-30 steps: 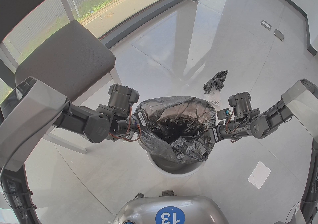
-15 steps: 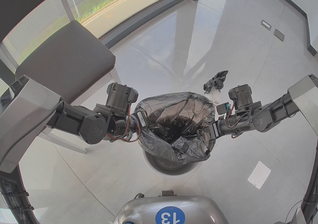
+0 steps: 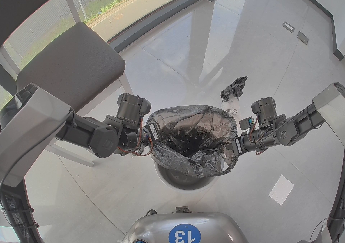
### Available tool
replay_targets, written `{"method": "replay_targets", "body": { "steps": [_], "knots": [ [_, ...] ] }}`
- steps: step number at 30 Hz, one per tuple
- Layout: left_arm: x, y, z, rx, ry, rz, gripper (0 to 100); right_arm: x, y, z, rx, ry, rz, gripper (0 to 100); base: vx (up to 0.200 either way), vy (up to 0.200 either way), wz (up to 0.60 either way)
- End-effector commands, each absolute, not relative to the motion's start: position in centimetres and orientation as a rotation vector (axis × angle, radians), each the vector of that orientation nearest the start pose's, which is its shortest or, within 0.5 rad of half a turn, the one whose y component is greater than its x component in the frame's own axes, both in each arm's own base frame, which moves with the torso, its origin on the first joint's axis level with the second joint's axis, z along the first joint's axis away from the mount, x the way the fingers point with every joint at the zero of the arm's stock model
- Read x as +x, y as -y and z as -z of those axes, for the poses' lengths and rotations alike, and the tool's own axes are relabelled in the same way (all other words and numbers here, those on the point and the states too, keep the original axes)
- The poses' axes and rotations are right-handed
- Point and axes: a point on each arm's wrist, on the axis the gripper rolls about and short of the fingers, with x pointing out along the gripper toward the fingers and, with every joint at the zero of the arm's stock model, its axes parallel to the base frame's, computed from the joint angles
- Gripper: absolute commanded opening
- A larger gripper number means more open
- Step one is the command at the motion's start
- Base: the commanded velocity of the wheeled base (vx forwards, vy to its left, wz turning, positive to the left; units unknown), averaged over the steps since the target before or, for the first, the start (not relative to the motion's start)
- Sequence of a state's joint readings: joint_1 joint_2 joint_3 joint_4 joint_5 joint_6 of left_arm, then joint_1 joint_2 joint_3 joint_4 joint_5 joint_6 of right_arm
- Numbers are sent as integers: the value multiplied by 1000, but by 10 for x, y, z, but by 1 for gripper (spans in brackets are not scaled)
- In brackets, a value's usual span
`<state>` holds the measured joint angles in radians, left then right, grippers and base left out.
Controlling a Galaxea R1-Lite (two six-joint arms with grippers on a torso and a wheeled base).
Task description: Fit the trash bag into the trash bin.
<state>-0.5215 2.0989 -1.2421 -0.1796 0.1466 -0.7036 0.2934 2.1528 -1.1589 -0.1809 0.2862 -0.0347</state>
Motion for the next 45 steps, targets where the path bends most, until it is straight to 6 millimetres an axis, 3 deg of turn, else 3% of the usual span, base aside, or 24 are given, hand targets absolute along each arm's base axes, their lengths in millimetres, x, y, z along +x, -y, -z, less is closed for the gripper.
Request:
{"method": "replay_targets", "body": {
  "steps": [1, 2, 3, 16, 20, 21, 28, 45],
  "knots": [
    [355, 201, -108, -446, -737, 118, 0, 375, -113, -69, -40, -832, -550, 0, 0, 0, 0],
    [356, 202, -107, -446, -736, 119, 0, 376, -111, -68, -48, -835, -549, 0, 0, 0, 0],
    [357, 203, -108, -448, -733, 120, 0, 376, -110, -67, -51, -834, -549, 100, 0, 0, 0],
    [354, 208, -108, -441, -738, 130, 0, 378, -109, -70, -50, -821, -547, 100, 0, 0, 0],
    [342, 202, -110, -431, -752, 122, 0, 377, -113, -79, -54, -798, -557, 100, 0, 0, 0],
    [328, 199, -109, -416, -773, 126, 0, 375, -117, -84, -59, -784, -567, 100, 0, 0, 0],
    [296, 193, -95, -380, -840, 128, 0, 371, -131, -92, -70, -760, -602, 100, 0, 0, 0],
    [283, 183, -61, -374, -841, 127, 0, 360, -153, -104, -92, -728, -663, 100, 0, 0, 0]
  ]
}}
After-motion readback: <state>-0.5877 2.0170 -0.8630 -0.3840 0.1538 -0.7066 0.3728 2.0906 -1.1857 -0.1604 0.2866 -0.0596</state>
